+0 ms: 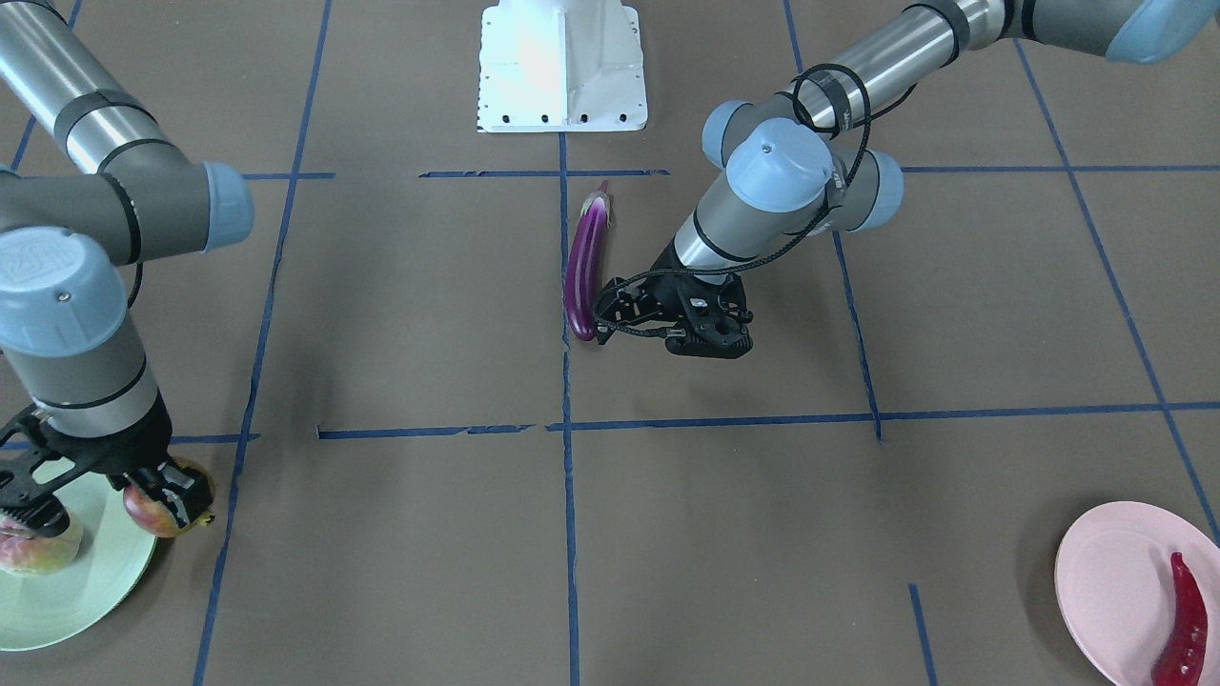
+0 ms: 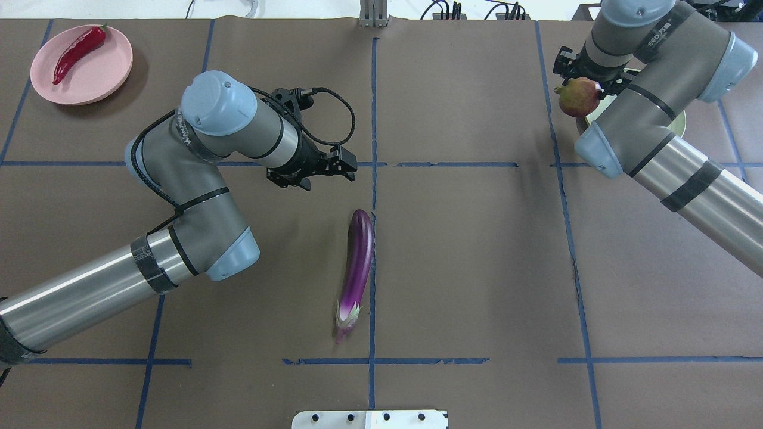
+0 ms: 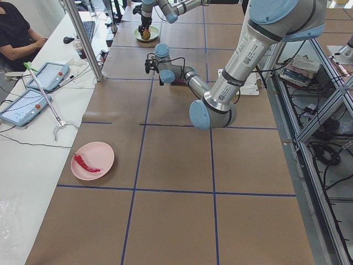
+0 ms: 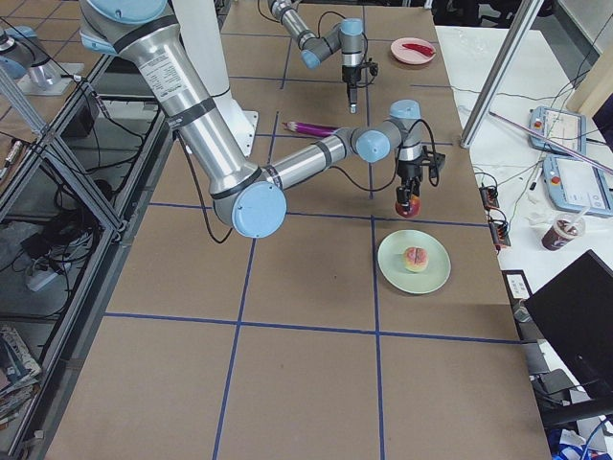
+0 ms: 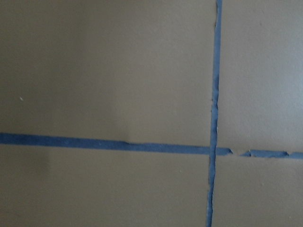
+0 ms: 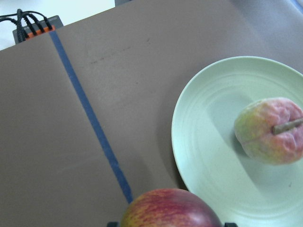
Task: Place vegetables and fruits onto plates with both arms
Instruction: 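Carry the pomegranate to the green plate while the left gripper reaches the eggplant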
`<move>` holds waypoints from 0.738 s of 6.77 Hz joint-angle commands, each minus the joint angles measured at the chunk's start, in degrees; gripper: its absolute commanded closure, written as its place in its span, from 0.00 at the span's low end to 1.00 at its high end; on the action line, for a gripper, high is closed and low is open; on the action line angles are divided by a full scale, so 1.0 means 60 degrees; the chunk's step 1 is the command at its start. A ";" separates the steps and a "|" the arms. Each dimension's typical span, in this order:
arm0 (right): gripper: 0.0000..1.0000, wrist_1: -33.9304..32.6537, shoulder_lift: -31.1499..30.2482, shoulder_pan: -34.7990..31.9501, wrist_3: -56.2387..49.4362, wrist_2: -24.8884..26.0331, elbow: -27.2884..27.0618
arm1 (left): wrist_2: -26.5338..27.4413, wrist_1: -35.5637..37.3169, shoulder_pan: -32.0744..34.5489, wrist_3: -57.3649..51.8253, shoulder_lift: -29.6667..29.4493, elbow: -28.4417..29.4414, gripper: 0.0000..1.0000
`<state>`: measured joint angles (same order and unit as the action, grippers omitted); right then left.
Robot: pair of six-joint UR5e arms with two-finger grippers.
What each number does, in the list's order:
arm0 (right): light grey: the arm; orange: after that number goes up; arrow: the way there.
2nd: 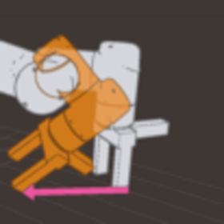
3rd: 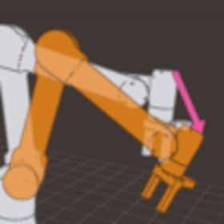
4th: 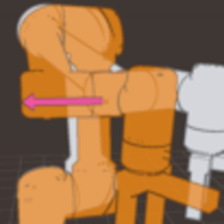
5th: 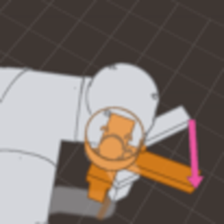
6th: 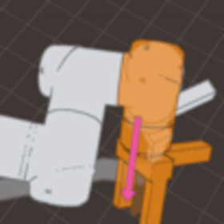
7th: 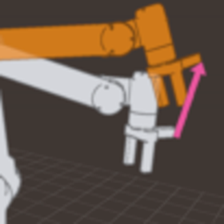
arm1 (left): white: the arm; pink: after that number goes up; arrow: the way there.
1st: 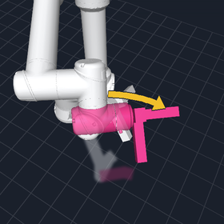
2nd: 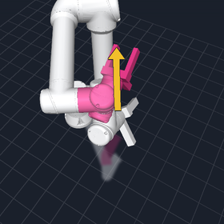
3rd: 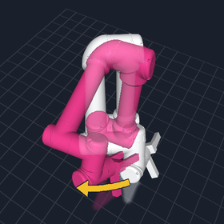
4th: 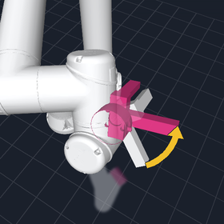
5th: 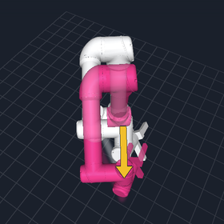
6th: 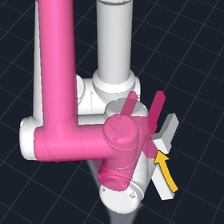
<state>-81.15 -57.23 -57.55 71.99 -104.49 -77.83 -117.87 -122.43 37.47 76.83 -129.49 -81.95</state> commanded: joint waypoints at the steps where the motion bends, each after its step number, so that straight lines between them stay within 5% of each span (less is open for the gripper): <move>1: 1.00 0.0576 -0.0056 -0.0572 -0.0862 0.0027 0.0914 | 0.0016 0.0000 -0.0239 0.0013 -0.0010 -0.0096 0.00; 3: 0.99 0.0606 -0.0420 -0.0692 -0.1406 -0.0016 0.0902 | 0.0045 0.0087 -0.0546 0.0027 -0.0068 -0.0213 0.00; 5: 0.95 0.0606 -0.0438 -0.0604 -0.1291 -0.0046 0.0887 | 0.2493 0.1716 -0.1828 -0.0074 -0.0068 -0.1043 0.00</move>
<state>-77.55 -59.68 -61.42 64.10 -104.61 -72.49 -110.57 -118.39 31.05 76.83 -129.72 -85.21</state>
